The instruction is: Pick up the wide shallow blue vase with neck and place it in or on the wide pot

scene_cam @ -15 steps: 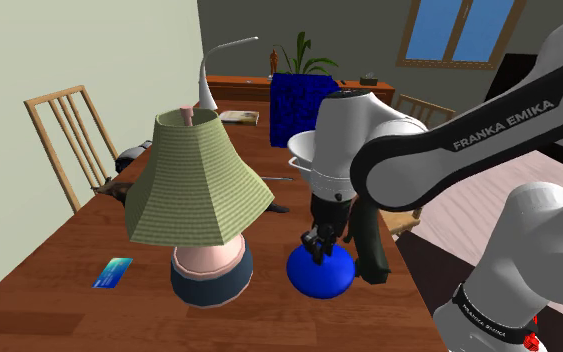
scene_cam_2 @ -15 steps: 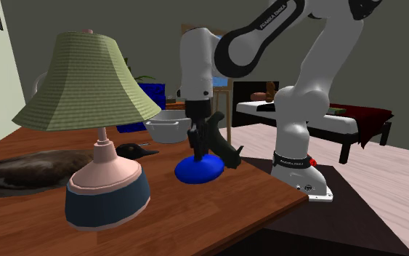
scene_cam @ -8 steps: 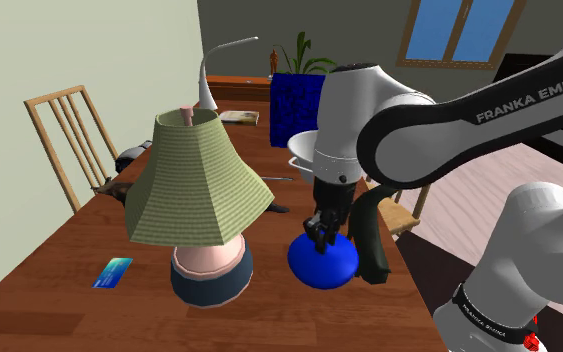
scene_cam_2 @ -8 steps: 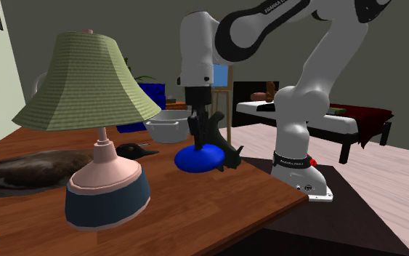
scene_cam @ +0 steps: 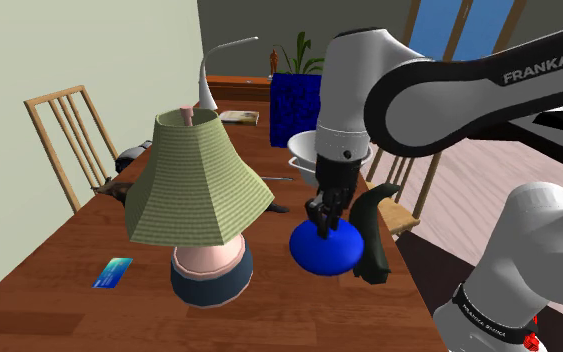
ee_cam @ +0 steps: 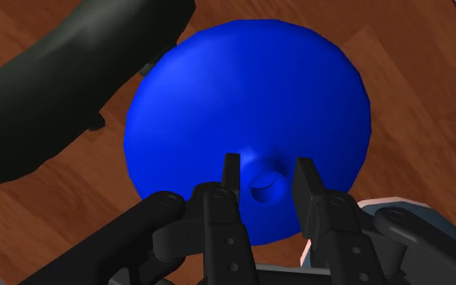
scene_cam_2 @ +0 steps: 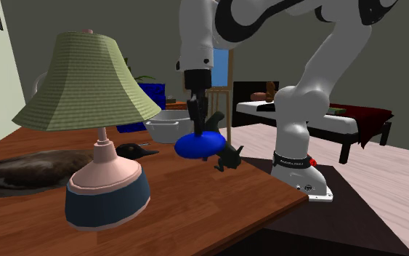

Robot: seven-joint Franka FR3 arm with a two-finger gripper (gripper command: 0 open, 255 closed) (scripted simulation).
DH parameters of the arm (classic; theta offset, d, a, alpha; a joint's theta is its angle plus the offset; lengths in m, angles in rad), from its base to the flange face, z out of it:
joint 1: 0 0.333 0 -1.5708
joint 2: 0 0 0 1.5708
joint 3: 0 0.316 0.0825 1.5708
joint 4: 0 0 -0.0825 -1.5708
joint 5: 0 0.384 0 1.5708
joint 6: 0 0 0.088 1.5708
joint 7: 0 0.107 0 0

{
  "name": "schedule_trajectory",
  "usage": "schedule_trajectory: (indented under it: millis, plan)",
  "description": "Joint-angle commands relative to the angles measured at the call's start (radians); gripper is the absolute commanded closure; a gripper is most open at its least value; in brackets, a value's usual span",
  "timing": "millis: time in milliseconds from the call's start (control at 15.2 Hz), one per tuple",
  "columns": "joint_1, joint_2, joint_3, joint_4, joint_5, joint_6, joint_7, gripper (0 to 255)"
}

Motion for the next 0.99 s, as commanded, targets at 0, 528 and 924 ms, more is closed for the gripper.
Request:
schedule_trajectory:
  millis: [0, 528, 924]
  plan:
    - [0.0, -0.012, -0.006, 0.017, -0.003, -0.029, 0.001, 255]
    - [-0.005, -0.039, -0.025, 0.106, -0.019, -0.145, 0.008, 255]
    - [-0.009, -0.047, -0.038, 0.181, -0.03, -0.228, 0.014, 255]
